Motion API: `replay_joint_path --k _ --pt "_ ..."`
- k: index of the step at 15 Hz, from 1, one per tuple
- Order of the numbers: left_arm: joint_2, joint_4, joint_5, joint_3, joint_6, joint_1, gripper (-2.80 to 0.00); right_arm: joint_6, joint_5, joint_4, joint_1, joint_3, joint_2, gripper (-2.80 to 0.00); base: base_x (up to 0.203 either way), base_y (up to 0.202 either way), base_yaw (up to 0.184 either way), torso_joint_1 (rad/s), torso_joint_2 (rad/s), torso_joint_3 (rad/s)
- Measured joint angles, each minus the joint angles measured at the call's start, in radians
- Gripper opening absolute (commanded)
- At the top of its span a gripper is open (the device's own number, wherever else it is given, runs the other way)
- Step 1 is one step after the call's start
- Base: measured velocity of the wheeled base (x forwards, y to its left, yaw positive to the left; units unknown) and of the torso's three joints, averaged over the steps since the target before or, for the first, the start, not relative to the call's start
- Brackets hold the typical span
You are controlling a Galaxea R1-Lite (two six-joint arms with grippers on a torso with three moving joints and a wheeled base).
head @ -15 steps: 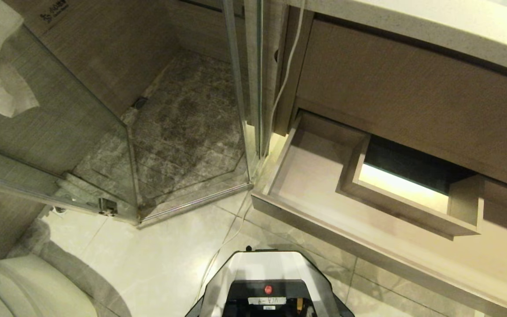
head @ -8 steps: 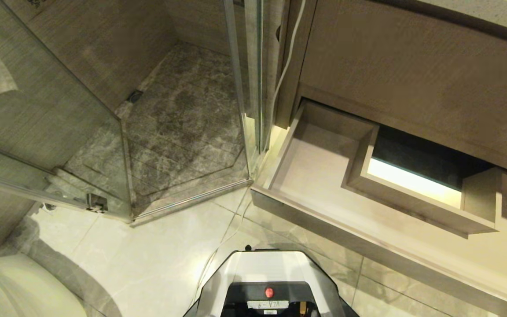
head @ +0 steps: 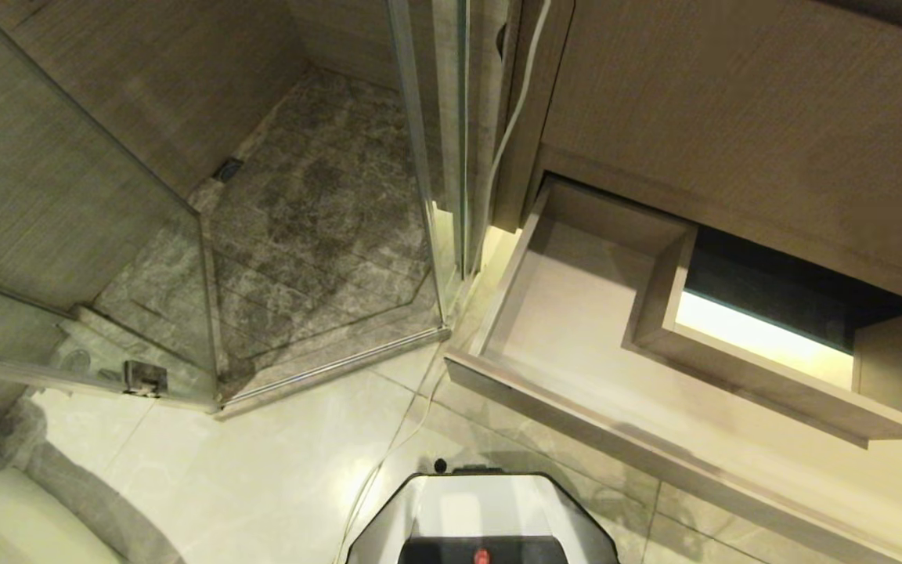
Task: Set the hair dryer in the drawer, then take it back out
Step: Put it into the drawer
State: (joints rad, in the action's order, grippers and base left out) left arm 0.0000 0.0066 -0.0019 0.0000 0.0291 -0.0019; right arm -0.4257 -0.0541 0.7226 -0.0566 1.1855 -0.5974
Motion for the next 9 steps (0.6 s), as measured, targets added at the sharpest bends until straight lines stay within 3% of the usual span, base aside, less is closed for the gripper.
replay_joint_path --k 9 --pt "0.0 0.0 0.0 0.0 0.0 0.0 -2.8 -0.003 -0.001 -0.001 0.001 -0.041 -0.006 -2.8 0.0 0.0 0.0 -0.031 0.38 0.362"
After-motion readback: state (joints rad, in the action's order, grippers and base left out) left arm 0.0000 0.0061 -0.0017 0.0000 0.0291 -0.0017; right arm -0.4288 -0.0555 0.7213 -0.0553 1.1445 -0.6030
